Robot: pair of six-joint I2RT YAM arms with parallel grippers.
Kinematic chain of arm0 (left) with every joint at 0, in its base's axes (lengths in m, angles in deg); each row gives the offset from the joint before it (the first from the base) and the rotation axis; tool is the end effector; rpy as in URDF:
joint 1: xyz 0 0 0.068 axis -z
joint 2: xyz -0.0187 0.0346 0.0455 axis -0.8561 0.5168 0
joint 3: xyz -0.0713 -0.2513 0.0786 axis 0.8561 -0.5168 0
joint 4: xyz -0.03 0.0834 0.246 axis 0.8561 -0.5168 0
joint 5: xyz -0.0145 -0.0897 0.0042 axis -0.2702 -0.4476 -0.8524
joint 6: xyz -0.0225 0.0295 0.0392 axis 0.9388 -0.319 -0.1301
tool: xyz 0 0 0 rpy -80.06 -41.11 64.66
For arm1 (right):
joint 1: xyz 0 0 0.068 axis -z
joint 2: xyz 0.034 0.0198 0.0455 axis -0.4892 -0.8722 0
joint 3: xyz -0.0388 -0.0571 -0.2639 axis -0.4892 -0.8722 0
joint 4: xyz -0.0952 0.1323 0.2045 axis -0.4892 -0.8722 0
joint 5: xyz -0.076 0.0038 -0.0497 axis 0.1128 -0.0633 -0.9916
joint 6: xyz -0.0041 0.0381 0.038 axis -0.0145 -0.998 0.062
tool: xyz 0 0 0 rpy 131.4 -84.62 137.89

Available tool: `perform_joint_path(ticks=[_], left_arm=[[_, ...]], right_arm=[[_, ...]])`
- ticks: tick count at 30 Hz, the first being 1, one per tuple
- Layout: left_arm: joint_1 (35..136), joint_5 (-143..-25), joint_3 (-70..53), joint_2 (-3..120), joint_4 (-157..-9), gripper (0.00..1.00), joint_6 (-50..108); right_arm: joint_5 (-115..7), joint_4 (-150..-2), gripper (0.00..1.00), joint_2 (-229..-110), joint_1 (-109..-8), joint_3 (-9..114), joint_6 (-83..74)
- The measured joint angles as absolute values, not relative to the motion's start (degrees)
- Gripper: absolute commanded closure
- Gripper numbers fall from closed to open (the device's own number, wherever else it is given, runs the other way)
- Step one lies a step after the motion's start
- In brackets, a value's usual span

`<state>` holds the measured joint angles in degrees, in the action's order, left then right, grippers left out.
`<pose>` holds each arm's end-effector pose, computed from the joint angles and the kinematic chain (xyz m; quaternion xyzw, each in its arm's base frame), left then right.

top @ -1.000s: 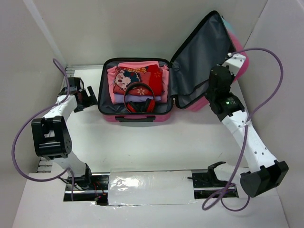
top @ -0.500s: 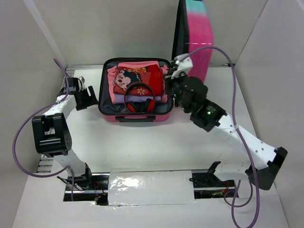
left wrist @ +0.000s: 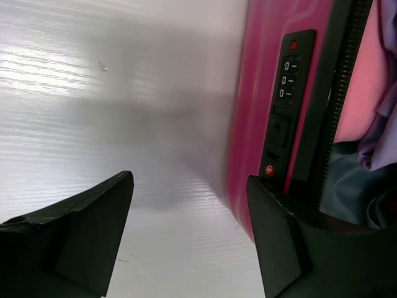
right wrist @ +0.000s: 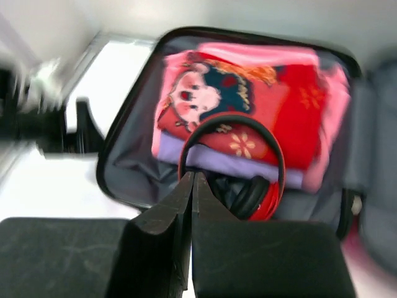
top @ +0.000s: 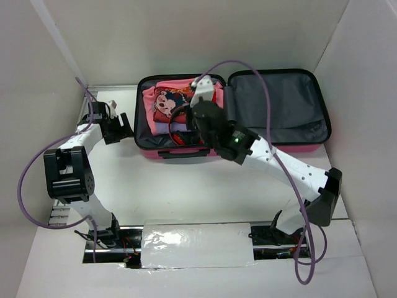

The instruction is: Pack the luggage

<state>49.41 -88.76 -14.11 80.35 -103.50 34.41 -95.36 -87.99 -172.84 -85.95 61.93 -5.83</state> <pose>0.3631 0.0522 0.2175 -0.1721 0.9168 -0.1289 0.3366 0.2024 0.2715 0.4205 -0.1343 0.7513 0.1341 0.6321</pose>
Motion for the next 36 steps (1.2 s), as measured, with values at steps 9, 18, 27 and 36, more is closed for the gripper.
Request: perform_joint_path(ticks=[9,18,27,36], left_arm=[[50.2,-87.4,-15.5,77.9,-104.2,0.08,33.2],[50.2,-85.2,-15.5,75.1,-104.5,0.08,32.7],[50.1,-84.8,-13.7,74.3,-106.7,0.08,32.7],[50.1,-84.7,-13.7,71.3,-107.3,0.08,32.7]], right_arm=[[-104.3,-113.6,0.43,-166.1,-72.7,65.5,-37.2],[-93.0,-117.3,0.00,-160.7,-36.1,53.0,-43.3],[-77.7,-114.0,0.00,-171.6,-15.7,48.8,-41.6],[-71.0,-107.9,0.06,-180.0,-11.3,42.1,-40.6]])
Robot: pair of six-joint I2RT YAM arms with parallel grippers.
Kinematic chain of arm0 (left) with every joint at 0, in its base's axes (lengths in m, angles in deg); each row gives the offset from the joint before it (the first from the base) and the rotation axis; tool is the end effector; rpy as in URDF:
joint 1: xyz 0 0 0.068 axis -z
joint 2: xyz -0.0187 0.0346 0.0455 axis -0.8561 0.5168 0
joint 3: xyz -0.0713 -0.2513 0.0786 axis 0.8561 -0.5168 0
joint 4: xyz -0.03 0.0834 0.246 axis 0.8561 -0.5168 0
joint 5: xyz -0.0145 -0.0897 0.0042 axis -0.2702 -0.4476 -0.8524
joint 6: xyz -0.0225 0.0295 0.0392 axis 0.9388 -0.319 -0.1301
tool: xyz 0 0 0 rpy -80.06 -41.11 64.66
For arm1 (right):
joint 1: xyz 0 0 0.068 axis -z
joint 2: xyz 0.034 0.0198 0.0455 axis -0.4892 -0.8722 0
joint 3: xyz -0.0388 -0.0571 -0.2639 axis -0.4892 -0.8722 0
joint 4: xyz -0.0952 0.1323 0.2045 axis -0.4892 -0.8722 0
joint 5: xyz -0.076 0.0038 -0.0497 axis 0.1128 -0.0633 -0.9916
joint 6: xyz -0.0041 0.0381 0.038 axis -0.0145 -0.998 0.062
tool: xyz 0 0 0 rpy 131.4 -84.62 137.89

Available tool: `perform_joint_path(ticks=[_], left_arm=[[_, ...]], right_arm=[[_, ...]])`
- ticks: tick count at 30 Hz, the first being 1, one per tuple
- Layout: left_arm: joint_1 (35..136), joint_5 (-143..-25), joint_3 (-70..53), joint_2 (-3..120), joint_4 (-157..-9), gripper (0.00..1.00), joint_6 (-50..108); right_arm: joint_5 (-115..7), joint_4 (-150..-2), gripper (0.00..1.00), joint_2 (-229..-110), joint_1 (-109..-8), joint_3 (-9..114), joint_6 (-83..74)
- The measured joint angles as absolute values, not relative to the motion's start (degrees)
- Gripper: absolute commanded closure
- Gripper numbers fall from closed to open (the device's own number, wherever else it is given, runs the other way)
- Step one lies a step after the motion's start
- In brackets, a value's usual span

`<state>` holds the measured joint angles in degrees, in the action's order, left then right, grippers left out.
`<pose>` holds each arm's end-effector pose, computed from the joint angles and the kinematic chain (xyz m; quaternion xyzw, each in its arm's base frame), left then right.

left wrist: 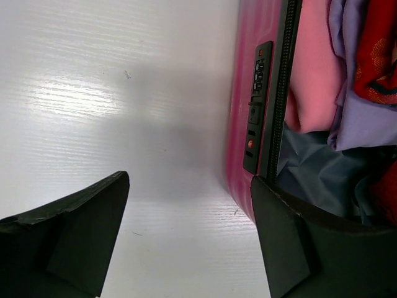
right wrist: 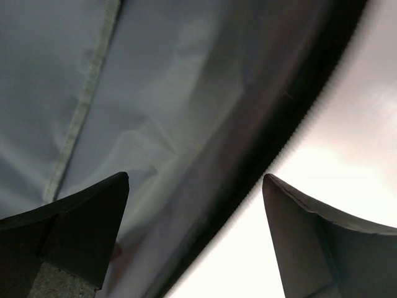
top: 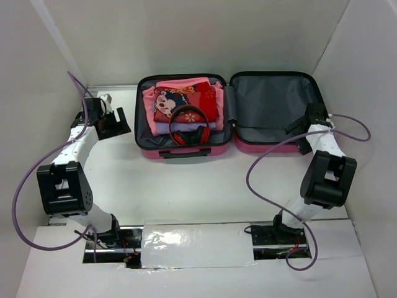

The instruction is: Pack the luggage

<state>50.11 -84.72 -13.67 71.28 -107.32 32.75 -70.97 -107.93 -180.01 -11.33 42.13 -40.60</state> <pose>0.3392 0.0465 0.2677 -0.1583 0.9036 -0.0943 0.3866 0.3119 -0.1073 0.2319 0.5066 0.8143 -0.0197 0.2826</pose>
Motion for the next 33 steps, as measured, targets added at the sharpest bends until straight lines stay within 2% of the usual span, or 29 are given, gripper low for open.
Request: perform_joint_path(ticks=[4,6,7,8,9,10,15,19,26,33], left_arm=[[50.1,-84.7,-13.6,71.3,-107.5,0.08,32.7],[50.1,-84.5,-13.6,71.3,-107.5,0.08,32.7],[50.1,-84.4,-13.6,71.3,-107.6,0.08,32.7],[50.1,-84.3,-13.6,71.3,-107.7,0.08,32.7],[50.1,-84.2,-13.6,71.3,-107.8,0.08,32.7],[50.1,-84.1,-13.6,71.3,-107.9,0.08,32.7],[49.8,-83.3,-13.6,71.3,-108.1,0.08,32.7],[49.6,-83.1,-13.5,71.4,-108.3,0.08,32.7],[49.6,-83.8,-12.6,72.7,-108.9,0.08,32.7],[49.3,-84.5,-12.4,74.2,-109.1,0.08,32.3]], right_arm=[[-69.4,-102.9,0.20,-184.6,-11.3,42.1,-39.4],[-69.4,-102.1,0.32,-187.5,-11.3,42.1,-38.6],[-69.3,-101.9,0.53,-188.7,-11.3,42.1,-38.2],[-69.5,-102.1,0.70,-189.4,-11.2,42.1,-37.5],[-70.1,-102.9,0.92,-189.4,-10.9,42.1,-38.2],[-70.2,-102.9,1.00,-189.4,-10.6,42.1,-37.9],[-74.4,-103.1,1.00,-189.2,-12.3,42.6,-36.8],[-84.1,-104.3,1.00,-186.6,-17.6,42.8,-35.1],[-110.8,-108.6,1.00,-178.1,-39.0,50.6,-27.5],[-137.9,-99.9,1.00,-173.1,-64.2,56.0,-14.0]])
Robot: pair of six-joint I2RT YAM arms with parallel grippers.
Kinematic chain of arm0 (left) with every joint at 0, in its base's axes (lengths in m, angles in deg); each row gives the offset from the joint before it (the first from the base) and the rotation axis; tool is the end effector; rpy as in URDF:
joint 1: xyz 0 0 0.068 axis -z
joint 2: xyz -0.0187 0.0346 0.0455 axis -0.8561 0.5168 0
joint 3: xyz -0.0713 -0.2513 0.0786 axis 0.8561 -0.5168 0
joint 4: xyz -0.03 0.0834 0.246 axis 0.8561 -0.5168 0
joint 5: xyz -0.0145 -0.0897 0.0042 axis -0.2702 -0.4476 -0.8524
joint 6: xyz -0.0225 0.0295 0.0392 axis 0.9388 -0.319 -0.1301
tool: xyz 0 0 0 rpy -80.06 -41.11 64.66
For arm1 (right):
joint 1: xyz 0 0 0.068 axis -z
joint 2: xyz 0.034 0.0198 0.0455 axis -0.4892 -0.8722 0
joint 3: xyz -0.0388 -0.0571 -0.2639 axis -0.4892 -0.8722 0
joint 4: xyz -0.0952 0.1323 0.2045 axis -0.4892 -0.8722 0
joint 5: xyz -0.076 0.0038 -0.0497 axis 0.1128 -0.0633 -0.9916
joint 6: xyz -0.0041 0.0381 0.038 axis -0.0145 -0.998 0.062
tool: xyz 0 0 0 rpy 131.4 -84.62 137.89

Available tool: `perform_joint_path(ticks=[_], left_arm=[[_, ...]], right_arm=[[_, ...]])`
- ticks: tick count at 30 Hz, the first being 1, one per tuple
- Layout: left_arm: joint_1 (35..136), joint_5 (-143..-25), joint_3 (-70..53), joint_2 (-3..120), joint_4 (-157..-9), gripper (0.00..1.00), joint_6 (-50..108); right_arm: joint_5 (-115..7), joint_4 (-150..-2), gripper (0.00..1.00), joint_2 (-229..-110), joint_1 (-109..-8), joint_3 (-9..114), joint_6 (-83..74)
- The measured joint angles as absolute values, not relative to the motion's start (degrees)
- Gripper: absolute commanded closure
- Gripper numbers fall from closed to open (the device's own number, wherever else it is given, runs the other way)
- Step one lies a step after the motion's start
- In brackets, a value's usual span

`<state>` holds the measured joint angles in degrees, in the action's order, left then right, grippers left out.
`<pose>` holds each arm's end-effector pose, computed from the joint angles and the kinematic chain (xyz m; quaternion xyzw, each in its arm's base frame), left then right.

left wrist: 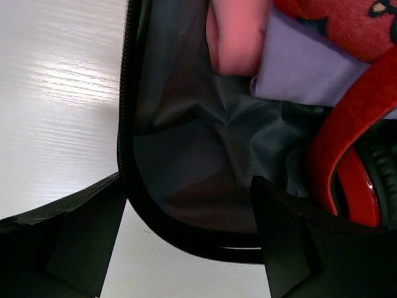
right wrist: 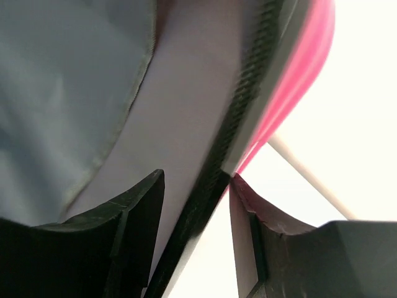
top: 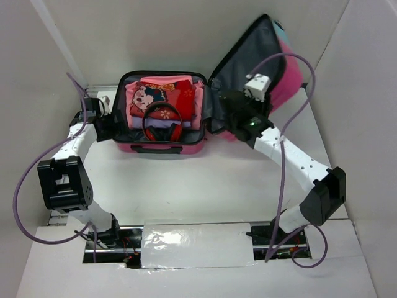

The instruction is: Pack the luggage

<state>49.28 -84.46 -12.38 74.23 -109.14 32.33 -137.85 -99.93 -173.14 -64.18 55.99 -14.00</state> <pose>0.3461 0.0529 0.2558 -0.1670 0.9138 -0.0877 0.3597 0.2783 0.1519 0.3736 0.1987 0.7199 -0.3112 0.5877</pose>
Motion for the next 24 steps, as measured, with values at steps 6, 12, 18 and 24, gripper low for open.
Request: perform_joint_path(ticks=[6,12,18,24], left_arm=[[48.3,-84.5,-11.9,76.5,-109.4,0.09,32.7],[48.3,-84.8,-11.9,77.0,-109.5,0.09,32.9],[47.6,-86.1,-11.9,77.0,-109.4,0.09,33.1],[46.7,-88.1,-11.9,77.0,-109.5,0.09,33.8]], right_arm=[[-144.0,-90.1,1.00,-175.2,-77.6,58.9,-3.2],[-149.7,-86.4,1.00,-184.2,-87.7,66.3,5.3],[-150.7,-87.1,1.00,-191.3,-94.7,71.7,4.7],[-140.1,-88.3,1.00,-203.7,-102.8,78.6,3.1]])
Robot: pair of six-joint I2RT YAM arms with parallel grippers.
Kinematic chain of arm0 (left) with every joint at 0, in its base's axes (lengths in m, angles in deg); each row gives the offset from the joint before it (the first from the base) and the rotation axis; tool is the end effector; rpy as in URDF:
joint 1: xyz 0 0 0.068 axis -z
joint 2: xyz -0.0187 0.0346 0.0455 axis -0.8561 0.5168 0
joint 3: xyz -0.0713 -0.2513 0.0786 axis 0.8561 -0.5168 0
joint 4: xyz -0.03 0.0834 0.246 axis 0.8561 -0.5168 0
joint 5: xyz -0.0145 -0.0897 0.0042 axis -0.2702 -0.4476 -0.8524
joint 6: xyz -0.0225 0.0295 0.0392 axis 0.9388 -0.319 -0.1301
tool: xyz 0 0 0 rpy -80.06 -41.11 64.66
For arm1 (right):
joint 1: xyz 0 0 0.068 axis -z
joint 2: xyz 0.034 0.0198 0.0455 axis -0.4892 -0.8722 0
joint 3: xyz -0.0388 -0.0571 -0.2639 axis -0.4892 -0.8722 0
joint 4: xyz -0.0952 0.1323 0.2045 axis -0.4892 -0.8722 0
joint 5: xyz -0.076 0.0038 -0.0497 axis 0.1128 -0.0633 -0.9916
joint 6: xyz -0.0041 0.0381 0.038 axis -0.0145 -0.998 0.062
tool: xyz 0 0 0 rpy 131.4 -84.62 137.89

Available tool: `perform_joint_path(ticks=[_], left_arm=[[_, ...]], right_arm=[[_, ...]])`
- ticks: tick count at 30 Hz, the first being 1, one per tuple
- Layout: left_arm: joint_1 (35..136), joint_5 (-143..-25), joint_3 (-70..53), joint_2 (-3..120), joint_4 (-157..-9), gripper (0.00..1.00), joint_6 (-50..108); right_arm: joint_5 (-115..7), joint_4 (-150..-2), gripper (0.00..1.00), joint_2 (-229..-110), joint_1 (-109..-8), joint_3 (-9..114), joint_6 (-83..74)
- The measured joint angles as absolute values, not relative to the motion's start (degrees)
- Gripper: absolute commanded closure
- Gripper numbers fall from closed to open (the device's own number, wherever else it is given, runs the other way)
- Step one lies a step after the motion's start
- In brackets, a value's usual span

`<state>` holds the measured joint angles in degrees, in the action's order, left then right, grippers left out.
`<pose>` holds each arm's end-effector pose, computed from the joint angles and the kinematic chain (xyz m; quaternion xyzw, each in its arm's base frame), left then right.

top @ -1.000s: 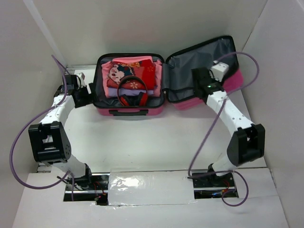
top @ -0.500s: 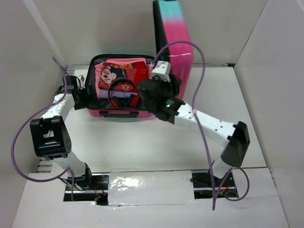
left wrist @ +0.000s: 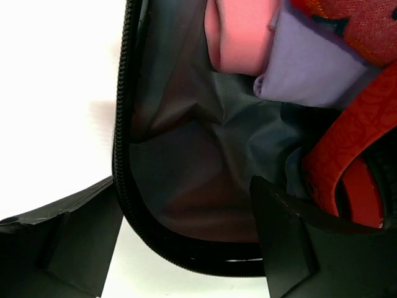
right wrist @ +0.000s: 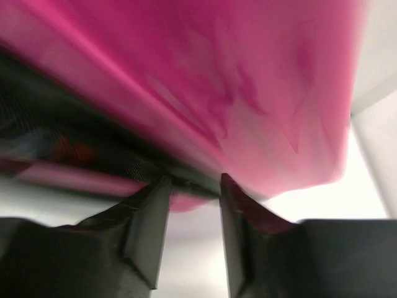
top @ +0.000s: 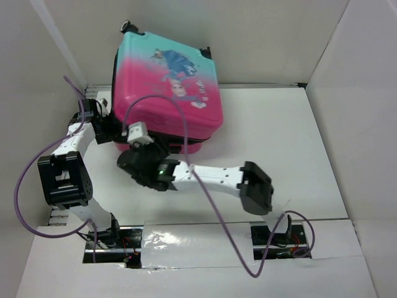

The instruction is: Pack the luggage

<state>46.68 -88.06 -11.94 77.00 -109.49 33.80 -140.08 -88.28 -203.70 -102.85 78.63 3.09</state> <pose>0.3504 0.0678 0.2420 -0.1919 0.9148 -0.1134 0.3368 0.1626 0.4279 0.3207 -0.1267 0.7257 -0.1885 0.6494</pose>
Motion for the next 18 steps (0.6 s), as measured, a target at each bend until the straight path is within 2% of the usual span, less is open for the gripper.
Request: perform_joint_path(ticks=[4,9,13,18], left_arm=[[46.2,-87.1,-12.1,77.0,-110.3,0.08,35.2],[44.8,-85.9,-12.4,77.0,-112.7,0.07,36.0],[44.4,-86.0,-12.6,74.9,-112.6,0.04,36.1],[42.7,-85.9,-13.2,67.3,-113.2,0.01,36.1]], right_arm=[[-133.1,-89.0,1.00,-214.1,-105.2,86.0,2.1],[-127.8,-92.3,1.00,-220.5,-105.5,95.6,1.4],[-123.4,-94.9,0.95,-220.0,-105.5,102.0,-0.1],[-117.0,-97.5,0.91,-212.1,-105.1,100.7,-3.0]])
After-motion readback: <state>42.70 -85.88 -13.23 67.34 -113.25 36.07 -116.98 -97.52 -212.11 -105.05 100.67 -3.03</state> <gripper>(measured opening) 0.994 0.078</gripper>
